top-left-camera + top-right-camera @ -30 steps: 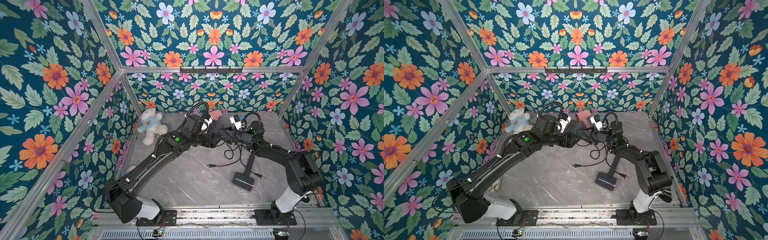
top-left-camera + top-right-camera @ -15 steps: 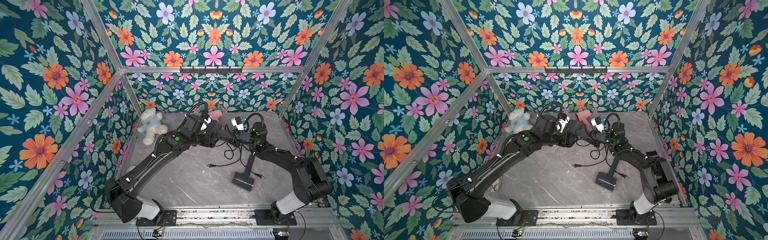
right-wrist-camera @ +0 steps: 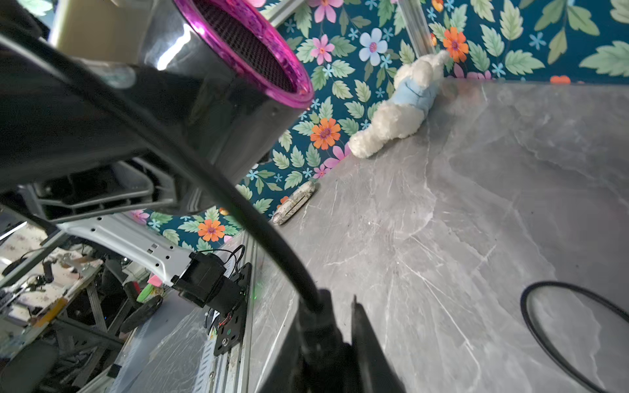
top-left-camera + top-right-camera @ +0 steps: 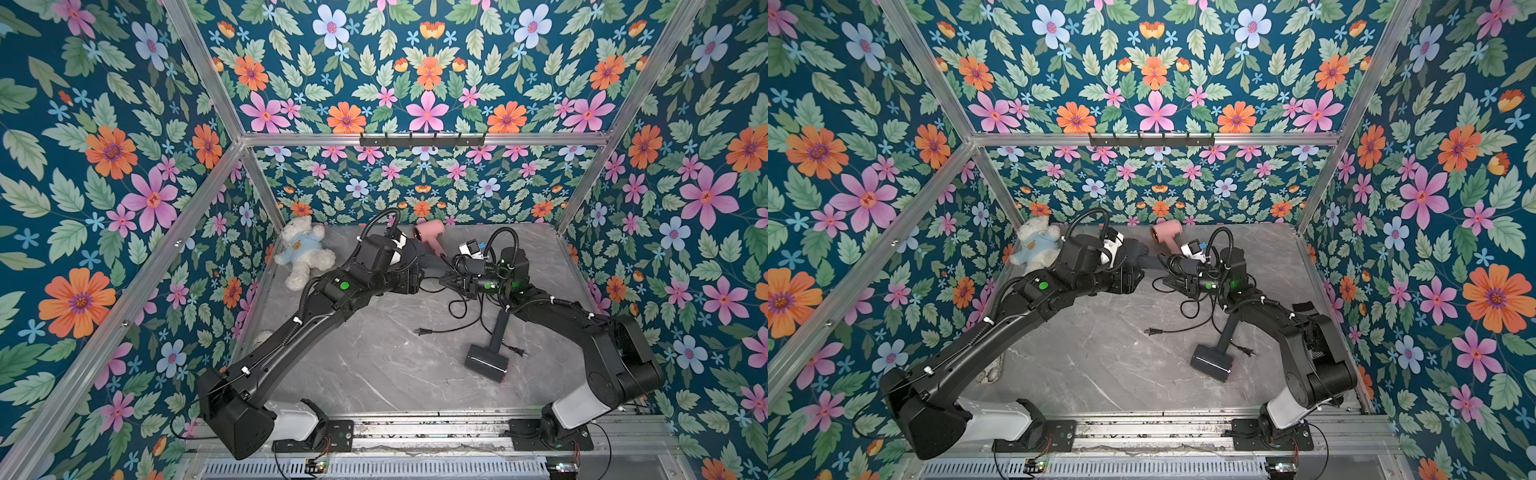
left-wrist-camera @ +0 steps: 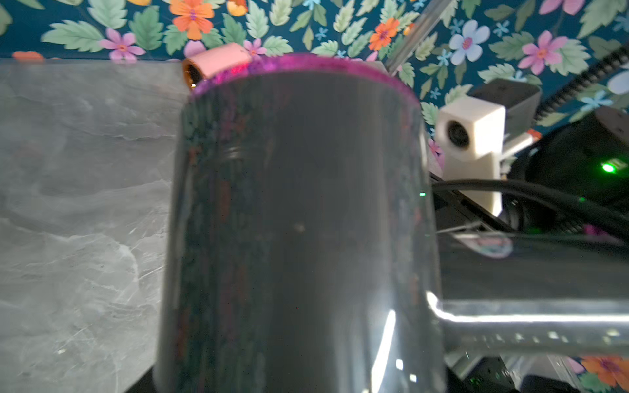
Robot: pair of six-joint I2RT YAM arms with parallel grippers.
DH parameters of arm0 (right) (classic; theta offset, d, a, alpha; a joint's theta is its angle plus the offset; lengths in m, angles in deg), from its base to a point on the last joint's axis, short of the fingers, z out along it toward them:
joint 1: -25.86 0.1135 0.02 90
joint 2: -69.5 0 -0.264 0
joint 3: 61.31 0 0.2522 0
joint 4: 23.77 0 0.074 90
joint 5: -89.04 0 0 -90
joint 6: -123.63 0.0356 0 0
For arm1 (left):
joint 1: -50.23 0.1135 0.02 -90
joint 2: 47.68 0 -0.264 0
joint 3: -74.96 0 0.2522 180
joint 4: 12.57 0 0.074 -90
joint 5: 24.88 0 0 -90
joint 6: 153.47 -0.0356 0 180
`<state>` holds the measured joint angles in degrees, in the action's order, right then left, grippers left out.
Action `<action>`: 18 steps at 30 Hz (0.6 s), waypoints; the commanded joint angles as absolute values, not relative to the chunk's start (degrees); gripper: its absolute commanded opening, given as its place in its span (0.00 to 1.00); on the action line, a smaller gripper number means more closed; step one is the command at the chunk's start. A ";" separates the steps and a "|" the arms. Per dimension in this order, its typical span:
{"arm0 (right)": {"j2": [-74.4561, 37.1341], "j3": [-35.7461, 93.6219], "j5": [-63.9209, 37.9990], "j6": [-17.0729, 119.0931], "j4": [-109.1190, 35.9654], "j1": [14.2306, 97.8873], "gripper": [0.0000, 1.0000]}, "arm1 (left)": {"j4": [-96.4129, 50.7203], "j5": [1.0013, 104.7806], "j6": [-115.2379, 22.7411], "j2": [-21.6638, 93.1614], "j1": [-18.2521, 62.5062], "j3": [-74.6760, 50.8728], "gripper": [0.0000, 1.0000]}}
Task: Wrap the cord around the hair dryer
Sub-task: Wrap the power cord around the hair dryer.
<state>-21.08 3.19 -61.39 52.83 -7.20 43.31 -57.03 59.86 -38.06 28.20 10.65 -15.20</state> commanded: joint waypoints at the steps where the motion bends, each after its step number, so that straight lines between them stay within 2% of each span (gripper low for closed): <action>1: -20.94 3.39 -57.27 50.89 -17.75 43.37 0.00 | -49.22 64.72 -35.05 26.30 12.81 -13.18 0.00; 9: -21.12 6.99 -47.80 44.50 -37.48 47.43 0.00 | -41.22 73.89 -31.48 25.01 16.99 -5.11 0.00; 13: -21.10 5.24 -45.45 47.58 -35.54 50.76 0.00 | -36.80 79.93 -29.76 27.15 16.92 -1.77 0.00; 18: -18.94 0.79 -45.75 54.72 -29.68 52.62 0.00 | -31.83 92.76 -27.57 28.02 16.94 3.57 0.00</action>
